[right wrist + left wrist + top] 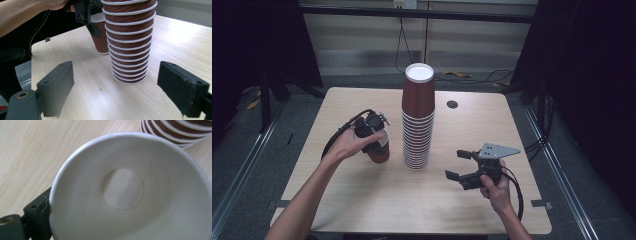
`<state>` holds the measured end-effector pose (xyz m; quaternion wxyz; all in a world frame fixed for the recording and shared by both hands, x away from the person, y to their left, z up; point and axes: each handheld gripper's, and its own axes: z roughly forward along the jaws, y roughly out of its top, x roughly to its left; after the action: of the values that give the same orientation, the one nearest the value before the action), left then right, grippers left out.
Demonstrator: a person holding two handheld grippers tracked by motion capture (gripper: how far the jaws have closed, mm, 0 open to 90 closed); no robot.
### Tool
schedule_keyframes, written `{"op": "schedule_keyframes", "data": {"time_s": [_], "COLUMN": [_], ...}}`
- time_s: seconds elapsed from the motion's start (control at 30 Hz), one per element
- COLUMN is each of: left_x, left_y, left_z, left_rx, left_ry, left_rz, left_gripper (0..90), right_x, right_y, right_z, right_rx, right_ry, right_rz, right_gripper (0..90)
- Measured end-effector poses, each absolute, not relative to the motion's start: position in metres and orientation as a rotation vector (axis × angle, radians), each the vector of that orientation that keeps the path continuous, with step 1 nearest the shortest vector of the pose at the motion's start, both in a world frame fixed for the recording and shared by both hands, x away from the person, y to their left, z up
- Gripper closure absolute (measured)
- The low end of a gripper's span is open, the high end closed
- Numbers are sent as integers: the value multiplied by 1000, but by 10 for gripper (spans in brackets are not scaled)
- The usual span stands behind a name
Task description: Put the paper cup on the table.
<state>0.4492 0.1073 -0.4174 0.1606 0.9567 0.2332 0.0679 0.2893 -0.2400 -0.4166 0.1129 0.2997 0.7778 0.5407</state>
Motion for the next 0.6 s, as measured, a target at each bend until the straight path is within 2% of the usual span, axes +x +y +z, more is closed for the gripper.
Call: {"op": "schedule_keyframes", "data": {"time_s": [0.6], "left_x": [447], "left_y": [116], "left_z": [-428], "left_rx": [2644], "left_ry": [649], "left_rz": [169], "left_gripper": [51], "right_x": [290], "right_y": [-241], "right_z": [-417], "right_rx": [882], "right_ry": [2280], "right_rz": [1586], "right_gripper": [137]}}
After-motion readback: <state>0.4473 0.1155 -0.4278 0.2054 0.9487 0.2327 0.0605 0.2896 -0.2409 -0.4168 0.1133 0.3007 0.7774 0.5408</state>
